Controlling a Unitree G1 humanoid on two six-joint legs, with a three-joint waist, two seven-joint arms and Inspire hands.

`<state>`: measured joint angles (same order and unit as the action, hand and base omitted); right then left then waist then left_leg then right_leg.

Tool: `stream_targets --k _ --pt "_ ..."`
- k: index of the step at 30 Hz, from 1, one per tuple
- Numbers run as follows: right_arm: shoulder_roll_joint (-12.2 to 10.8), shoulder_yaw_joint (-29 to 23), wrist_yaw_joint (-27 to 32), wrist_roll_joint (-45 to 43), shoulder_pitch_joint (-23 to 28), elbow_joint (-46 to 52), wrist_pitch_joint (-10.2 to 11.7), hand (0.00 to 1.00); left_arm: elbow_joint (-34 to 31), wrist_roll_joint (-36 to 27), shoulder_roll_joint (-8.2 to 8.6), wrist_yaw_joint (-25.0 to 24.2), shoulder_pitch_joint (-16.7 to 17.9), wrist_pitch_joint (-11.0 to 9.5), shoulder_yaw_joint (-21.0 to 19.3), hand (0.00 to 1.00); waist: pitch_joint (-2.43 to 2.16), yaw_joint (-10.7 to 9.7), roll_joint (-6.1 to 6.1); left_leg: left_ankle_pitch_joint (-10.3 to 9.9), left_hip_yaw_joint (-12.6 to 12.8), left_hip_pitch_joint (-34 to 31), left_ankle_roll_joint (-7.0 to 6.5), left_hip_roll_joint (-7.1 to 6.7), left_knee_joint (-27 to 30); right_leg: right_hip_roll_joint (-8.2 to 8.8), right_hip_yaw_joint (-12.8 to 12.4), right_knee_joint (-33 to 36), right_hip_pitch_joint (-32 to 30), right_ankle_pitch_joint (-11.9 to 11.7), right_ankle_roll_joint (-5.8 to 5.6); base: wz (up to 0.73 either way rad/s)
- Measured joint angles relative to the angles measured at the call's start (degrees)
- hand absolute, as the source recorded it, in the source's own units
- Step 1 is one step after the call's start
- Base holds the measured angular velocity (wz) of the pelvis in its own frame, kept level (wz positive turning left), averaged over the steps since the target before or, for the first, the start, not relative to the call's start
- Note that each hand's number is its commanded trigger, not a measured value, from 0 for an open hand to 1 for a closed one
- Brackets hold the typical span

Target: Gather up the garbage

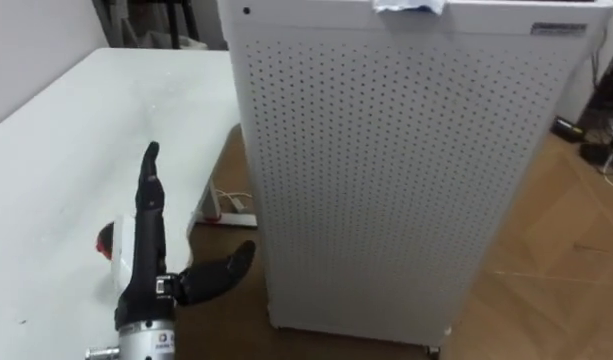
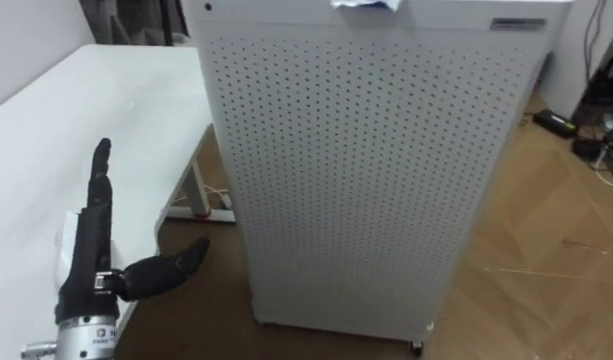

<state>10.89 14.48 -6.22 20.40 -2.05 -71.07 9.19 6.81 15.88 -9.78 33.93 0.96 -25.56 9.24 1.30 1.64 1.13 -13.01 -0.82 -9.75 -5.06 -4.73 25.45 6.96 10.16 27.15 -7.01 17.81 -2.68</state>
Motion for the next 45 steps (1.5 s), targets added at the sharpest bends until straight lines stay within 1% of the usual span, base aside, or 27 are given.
stream_targets --k 1,2,3,4,7,8,9,10,11,12,16,19,22,24,28,33,36,41,45 --pt "-0.05 0.0 0.14 -0.27 -0.05 -0.21 0.27 1.0 -0.02 -0.06 0.11 0.47 0.16 0.02 0.13 0.0 0.12 -0.2 -0.33 -0.02 -0.99 0.34 0.0 -0.21 0.04 0.1 0.05 -0.24 0.06 -1.57 0.57 0.63" --pt "-0.18 0.07 0.17 -0.41 0.07 -0.69 0.67 1.0 -0.87 0.09 0.02 0.73 0.65 0.02 0.58 0.0 -0.54 -0.49 -0.41 0.04 -2.23 0.51 0.2 -0.45 -0.49 -0.02 0.2 -1.46 0.48 -1.98 0.76 0.55" --pt "-0.03 0.39 -0.19 -0.28 -0.31 -0.78 0.79 1.0 -2.44 0.17 -0.08 0.95 0.62 0.01 0.59 0.0 -0.47 -0.02 -0.34 0.26 -3.13 0.68 0.54 -0.49 -1.26 -0.22 1.12 -2.51 1.13 -2.11 0.96 0.47" --pt "0.02 0.86 -0.59 -0.14 -0.43 -0.71 0.84 1.0 -3.69 0.13 -0.33 1.3 0.6 -0.06 0.59 0.0 -0.41 0.47 -0.08 0.45 -3.69 0.99 0.81 -0.47 -1.99 -0.5 1.41 -3.2 1.72 -2.16 1.05 0.28" --pt "-0.01 1.36 -1.79 -0.08 -0.69 -0.59 0.84 1.0 -4.23 -0.05 -0.4 2.04 0.72 -0.09 0.33 0.0 -0.37 0.97 0.17 0.53 -4.28 1.71 0.99 -0.15 -2.87 -1.14 1.6 -4.66 3.42 -2.34 1.33 0.11" --pt "0.06 1.34 -1.9 -0.09 -0.95 -0.64 0.83 1.0 -4.81 -0.14 -0.4 2.04 0.8 -0.09 0.17 0.0 -0.22 1.38 0.41 0.51 -4.36 1.83 1.06 -0.01 -3.07 -1.3 1.91 -5.23 3.76 -2.42 1.47 0.05" --pt "0.09 1.29 -2.01 -0.2 -0.99 -0.73 0.83 1.0 -5.79 -0.12 -0.4 2.02 0.93 -0.09 0.02 0.0 -0.21 1.65 0.78 0.47 -4.61 1.84 1.18 0.06 -3.25 -1.41 2.47 -5.72 3.98 -2.49 1.56 0.06" --pt "0.08 1.31 -2.11 -0.33 -0.99 -1.09 0.8 1.0 -6.74 -0.04 -0.41 2.02 0.99 -0.09 -0.05 0.0 -0.31 1.82 1.22 0.49 -4.76 1.86 1.29 0.12 -3.64 -1.52 2.59 -6.23 4.07 -2.53 1.64 0.08" --pt "0.08 1.31 -2.16 -0.37 -1.01 -1.43 0.8 1.0 -7.07 -0.03 -0.41 2.02 0.99 -0.09 -0.05 0.0 -0.37 1.9 1.37 0.52 -4.89 1.86 1.33 0.16 -3.82 -1.62 2.63 -6.6 4.22 -2.66 1.67 0.04" --pt "0.08 1.3 -2.25 -0.35 -1.23 -2.09 0.77 1.0 -7.92 -0.01 -0.48 2.01 1.19 -0.09 -0.23 0.0 -0.34 2.22 1.63 0.53 -4.96 1.86 1.35 0.19 -3.95 -1.71 2.6 -7.03 4.36 -2.77 1.66 0.04" --pt "0.21 1.14 -2.27 -0.33 -1.21 -2.75 0.73 1.0 -9.21 -0.01 -0.67 1.91 1.49 -0.07 -0.23 0.0 -0.36 2.65 1.82 0.53 -5.56 2.09 1.35 0.21 -4.13 -2.09 2.85 -8.93 5.51 -3.4 1.5 0.05" --pt "0.2 1.16 -2.76 -0.36 -1.21 -2.81 0.73 1.0 -9.97 -0.02 -0.71 1.62 1.85 -0.05 -0.17 0.0 -0.42 2.93 1.87 0.53 -6.22 2.5 1.35 0.22 -4.53 -2.39 3.54 -10.63 6.71 -4.11 1.45 0.1" --pt "0.17 1.19 -3.22 -0.37 -1.18 -3.16 0.72 1.0 -9.89 -0.03 -1.12 1.57 2.66 -0.04 -0.19 0.0 -0.4 3.13 1.92 0.56 -6.35 2.73 1.38 0.24 -4.85 -2.47 4.0 -11.26 7.07 -4.43 1.41 0.03" --pt "0.15 1.2 -3.44 -0.37 -1.02 -3.27 0.67 1.0 -9.8 -0.07 -1.26 1.55 4.36 -0.04 -0.25 0.0 -0.3 3.37 2.13 0.59 -6.31 3.41 1.41 0.24 -5.79 -2.51 3.95 -11.64 7.51 -4.58 1.38 0.0" --pt "0.15 1.17 -3.91 -0.33 -0.96 -3.25 0.67 1.0 -9.72 -0.14 -1.33 1.45 6.86 -0.04 -0.24 0.0 -0.32 3.43 2.68 0.62 -6.37 3.57 1.46 0.4 -5.71 -2.79 4.12 -12.62 8.13 -4.85 1.45 0.0" --pt "0.15 1.16 -3.82 -0.39 -0.95 -3.22 0.7 1.0 -7.44 -0.11 -1.88 1.69 7.68 -0.04 -0.24 0.0 -0.31 3.42 2.77 0.62 -6.37 3.57 1.48 0.44 -5.86 -2.86 4.1 -12.94 8.15 -4.85 1.46 0.0" --pt "0.15 1.14 -3.81 -0.59 -0.85 -3.16 0.7 1.0 -5.38 -0.13 -2.01 2.1 7.75 0.01 -0.24 0.0 -0.33 3.41 2.73 0.64 -6.38 3.53 1.51 0.48 -6.16 -2.99 4.01 -13.49 8.27 -5.07 1.48 0.0" --pt "0.15 1.14 -3.89 -0.66 -0.35 -2.66 0.7 1.0 -4.09 -0.13 -2.02 2.22 8.12 0.04 -0.27 0.0 -0.35 3.45 2.74 0.64 -6.36 3.54 1.51 0.47 -6.26 -2.99 3.91 -13.59 8.25 -5.07 1.47 0.0" --pt "0.15 1.2 -4.04 -0.56 -0.14 -2.46 0.7 1.0 -0.55 -0.74 -2.01 2.21 8.12 0.06 -0.2 0.0 -0.34 3.38 2.68 0.64 -6.37 3.54 1.51 0.48 -6.25 -3.0 3.91 -13.6 8.31 -5.07 1.47 0.0"
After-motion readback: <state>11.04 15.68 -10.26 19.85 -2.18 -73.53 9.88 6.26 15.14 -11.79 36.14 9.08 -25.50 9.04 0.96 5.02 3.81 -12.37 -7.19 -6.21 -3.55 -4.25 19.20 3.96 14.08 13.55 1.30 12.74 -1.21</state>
